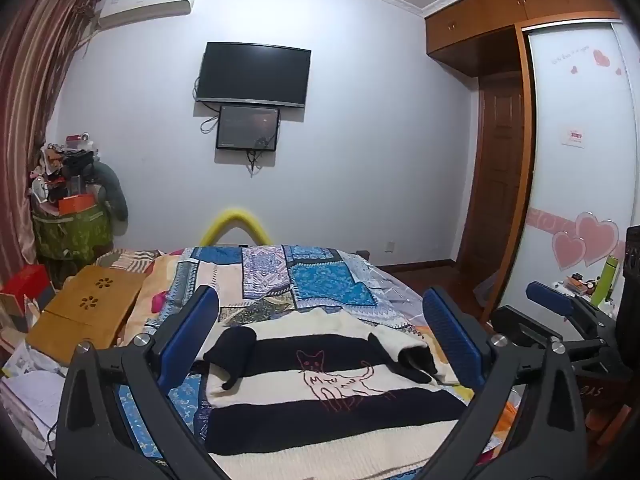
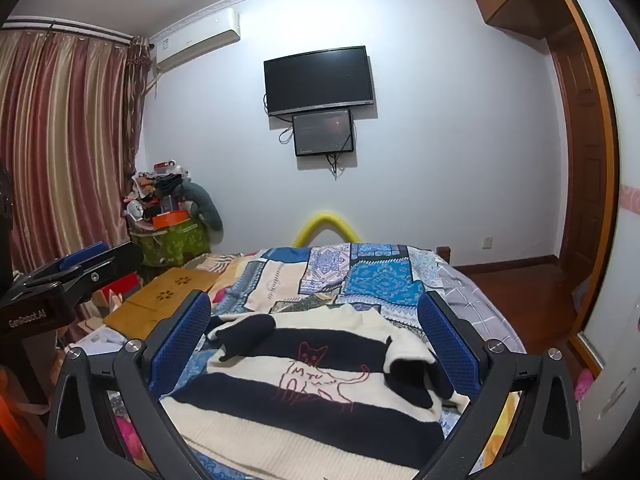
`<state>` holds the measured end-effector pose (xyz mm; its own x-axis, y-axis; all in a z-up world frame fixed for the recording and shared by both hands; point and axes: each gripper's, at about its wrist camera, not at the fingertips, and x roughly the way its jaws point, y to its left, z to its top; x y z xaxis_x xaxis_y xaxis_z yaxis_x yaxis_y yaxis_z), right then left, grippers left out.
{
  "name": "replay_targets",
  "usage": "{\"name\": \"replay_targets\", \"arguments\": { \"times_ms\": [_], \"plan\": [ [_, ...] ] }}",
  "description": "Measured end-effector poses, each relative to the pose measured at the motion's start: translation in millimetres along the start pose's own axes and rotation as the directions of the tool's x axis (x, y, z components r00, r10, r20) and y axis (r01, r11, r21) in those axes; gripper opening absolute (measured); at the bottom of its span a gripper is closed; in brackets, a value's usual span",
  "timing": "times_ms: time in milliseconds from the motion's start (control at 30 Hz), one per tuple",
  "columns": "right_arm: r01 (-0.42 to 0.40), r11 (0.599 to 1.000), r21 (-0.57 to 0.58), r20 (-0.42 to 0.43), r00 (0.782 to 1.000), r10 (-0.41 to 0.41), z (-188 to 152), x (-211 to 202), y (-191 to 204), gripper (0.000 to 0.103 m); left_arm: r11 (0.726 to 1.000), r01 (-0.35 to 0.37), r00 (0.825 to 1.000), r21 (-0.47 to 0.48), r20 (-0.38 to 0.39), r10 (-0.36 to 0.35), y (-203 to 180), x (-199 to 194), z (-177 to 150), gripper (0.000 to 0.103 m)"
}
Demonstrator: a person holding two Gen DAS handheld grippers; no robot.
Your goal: Fold small clothes
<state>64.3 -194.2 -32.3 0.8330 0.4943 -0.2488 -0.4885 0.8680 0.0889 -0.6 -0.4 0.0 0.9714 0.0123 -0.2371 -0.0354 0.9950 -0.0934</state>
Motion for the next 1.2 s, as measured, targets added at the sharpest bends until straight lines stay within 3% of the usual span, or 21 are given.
{"name": "replay_targets", "arguments": {
  "times_ms": [1200],
  "plan": [
    [0.003,1.0,0.005,-0.022,1.0,-0.003,-2,2,-2,0.103,1.0,-0.013,1.0,0.01,-0.005,0.013,1,7,-4,0.103]
  ]
}}
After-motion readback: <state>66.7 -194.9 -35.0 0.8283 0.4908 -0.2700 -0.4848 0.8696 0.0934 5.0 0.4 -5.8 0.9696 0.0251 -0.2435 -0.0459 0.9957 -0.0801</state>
